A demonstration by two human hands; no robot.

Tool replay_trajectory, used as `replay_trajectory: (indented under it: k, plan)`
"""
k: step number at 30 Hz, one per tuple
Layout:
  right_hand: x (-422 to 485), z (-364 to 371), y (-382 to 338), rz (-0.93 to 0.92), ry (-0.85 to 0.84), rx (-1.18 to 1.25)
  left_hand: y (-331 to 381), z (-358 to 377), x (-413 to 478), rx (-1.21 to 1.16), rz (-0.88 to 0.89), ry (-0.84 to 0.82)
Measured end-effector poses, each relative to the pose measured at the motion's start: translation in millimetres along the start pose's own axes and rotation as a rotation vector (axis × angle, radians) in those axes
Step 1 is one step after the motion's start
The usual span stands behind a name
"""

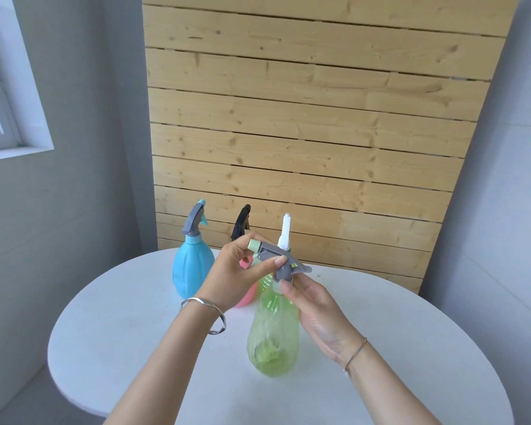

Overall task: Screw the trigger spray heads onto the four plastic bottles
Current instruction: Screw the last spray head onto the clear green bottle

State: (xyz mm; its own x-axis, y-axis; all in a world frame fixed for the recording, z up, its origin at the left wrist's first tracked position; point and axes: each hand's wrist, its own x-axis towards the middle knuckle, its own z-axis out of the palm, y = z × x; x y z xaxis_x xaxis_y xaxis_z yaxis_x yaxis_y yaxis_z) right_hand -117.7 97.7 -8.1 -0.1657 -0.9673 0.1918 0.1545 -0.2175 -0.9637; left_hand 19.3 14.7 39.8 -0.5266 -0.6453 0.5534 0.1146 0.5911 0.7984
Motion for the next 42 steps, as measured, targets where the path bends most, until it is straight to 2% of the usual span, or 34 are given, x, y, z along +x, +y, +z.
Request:
replay_trajectory:
  k: [5, 9, 14, 18, 23, 27, 32, 36, 42]
  plan:
    - [3.3, 2.8, 2.8, -0.047, 0.090, -0.001, 0.3, 1.4, 0.3, 0.011, 0.010, -0.007]
    - [-1.7, 2.9, -2.2, 0.002, -0.023, -0.051, -0.9, 0.0, -0.5, 0.013, -0.005, 0.000]
    - [1.8, 5.8, 4.4, -0.048, 0.128, -0.069, 0.3, 0.7, -1.3, 0.020, -0.012, -0.005]
    - [-1.3, 0.6, -3.2, 0.014, -0.028, -0.020, 0.8, -1.6, -2.0, 0.012, -0.010, 0.001]
    - [2.8, 1.3, 1.9, -0.027, 0.068, 0.000, 2.4, 0.1, -1.7, 0.015, 0.000, -0.003]
    - [-0.4, 0.3, -0.7, 0.029, -0.050, -0.009, 1.0, -2.8, -1.6, 0.021, -0.007, 0.013]
    - [1.3, 0.3, 1.4, 0.023, 0.010, 0.082, 4.5, -2.4, -2.3, 0.028, -0.002, 0.006]
    - [-0.7, 1.8, -2.1, 0.036, -0.053, 0.078, 4.0, -4.0, -2.5, 0.018, 0.004, 0.011]
    - [2.9, 6.0, 1.3, -0.022, 0.054, 0.007, 1.8, -2.6, -2.3, 0.003, 0.032, -0.010]
